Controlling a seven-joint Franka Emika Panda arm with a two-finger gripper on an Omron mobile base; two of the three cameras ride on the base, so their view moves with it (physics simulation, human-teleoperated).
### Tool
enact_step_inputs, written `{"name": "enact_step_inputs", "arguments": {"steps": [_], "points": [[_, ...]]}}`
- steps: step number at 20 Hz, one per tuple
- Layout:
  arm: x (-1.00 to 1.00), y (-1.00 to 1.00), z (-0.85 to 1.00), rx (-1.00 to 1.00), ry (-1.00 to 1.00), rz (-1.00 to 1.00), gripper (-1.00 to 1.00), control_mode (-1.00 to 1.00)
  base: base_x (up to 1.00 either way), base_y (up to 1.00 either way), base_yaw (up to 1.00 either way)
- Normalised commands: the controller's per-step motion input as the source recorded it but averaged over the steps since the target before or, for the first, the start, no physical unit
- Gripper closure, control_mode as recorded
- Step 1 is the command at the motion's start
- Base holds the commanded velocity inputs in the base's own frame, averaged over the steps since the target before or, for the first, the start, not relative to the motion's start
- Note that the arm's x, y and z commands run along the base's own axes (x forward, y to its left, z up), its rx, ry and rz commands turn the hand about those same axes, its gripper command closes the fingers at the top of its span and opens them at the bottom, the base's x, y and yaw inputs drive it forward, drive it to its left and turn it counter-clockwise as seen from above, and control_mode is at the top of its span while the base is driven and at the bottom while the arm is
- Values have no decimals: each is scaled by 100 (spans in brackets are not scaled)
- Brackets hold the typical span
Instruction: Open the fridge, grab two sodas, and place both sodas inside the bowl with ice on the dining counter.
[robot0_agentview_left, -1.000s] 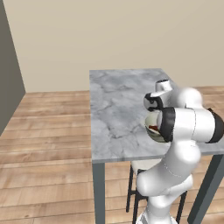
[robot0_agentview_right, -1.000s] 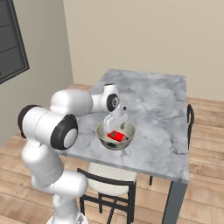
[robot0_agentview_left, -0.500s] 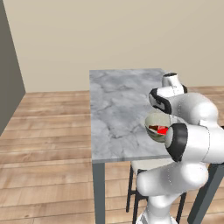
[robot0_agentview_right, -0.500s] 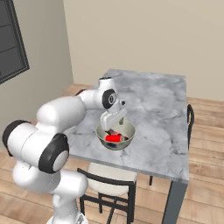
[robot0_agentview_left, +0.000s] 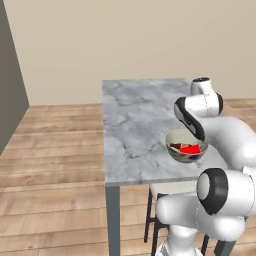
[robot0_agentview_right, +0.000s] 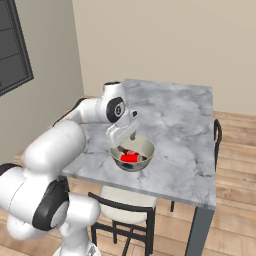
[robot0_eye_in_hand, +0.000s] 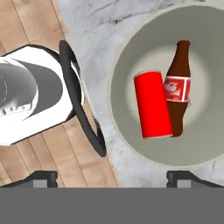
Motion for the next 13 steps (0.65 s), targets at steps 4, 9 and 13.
{"name": "enact_step_inputs", "arguments": {"steps": [4, 9, 13], "points": [[-47, 25, 45, 0, -2, -3, -100, -100, 0, 0, 0], [-49, 22, 43, 0, 0, -8, -100, -100, 0, 0, 0], [-50, 19, 31, 0, 0, -13, -100, -100, 0, 0, 0]]}}
